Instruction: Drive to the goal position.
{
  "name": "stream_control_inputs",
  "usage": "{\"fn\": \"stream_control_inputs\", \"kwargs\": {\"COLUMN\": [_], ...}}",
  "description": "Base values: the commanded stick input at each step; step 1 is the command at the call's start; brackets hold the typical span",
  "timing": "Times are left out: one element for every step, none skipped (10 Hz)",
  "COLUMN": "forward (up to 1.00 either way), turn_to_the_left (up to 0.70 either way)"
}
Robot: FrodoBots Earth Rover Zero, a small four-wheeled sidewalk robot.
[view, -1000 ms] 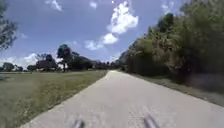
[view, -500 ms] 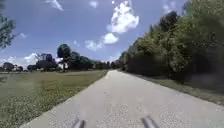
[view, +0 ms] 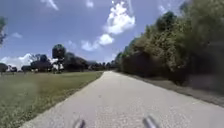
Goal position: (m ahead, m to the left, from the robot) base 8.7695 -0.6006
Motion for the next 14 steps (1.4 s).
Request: {"fn": "stream_control_inputs", "kwargs": {"forward": [0.5,0.5,0.5,0.5,0.5,0.5,0.5,0.5,0.5,0.5,0.5,0.5,0.5,0.5], "turn_to_the_left": [0.0,0.0,0.0,0.0,0.0,0.0,0.0,-0.19,-0.5,-0.5,-0.24,0.0,0.0,0.0]}}
